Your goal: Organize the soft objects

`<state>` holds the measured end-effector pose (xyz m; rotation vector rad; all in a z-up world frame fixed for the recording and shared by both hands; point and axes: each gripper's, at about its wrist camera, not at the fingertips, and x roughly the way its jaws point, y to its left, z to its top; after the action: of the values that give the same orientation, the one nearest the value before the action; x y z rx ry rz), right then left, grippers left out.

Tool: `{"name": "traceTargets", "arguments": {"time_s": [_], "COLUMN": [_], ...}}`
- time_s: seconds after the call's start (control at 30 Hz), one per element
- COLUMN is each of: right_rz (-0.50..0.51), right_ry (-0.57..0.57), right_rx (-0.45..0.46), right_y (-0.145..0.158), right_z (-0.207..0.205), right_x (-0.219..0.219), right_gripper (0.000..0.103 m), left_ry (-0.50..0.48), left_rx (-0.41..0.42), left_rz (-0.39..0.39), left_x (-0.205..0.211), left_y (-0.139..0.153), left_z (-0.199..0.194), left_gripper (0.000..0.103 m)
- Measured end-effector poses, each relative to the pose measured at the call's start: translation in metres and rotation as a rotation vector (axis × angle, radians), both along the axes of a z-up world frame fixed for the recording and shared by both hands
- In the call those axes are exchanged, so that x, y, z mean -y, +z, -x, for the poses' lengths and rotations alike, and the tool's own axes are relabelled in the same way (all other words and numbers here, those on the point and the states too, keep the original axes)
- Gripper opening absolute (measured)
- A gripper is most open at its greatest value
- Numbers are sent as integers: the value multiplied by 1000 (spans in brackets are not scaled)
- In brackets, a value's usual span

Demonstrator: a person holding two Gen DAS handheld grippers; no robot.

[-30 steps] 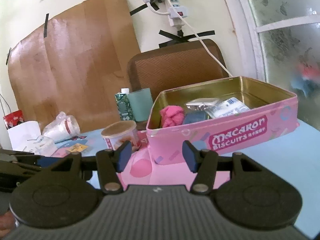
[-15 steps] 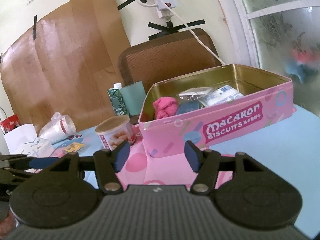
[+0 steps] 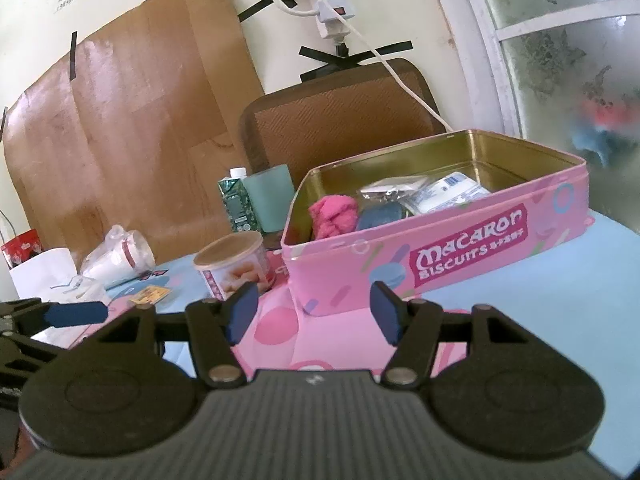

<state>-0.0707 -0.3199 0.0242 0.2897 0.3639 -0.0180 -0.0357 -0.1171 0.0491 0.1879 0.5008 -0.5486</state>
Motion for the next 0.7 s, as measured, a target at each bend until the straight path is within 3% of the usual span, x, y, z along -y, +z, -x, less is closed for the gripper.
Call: {"name": "traceTargets", "arguments": {"time_s": [0.7], "right_rz": [33], "right_ry": [60], "right_rx": [0], "right_y": [0], "right_z": [-2], "right_x": [-15], "right_gripper": [64], "left_ry": [-2], "left_rx": [-11], "left_rz": [12], "left_x": [-17], "left_y": [-1], "left_z": [-3], "left_gripper": [103]}}
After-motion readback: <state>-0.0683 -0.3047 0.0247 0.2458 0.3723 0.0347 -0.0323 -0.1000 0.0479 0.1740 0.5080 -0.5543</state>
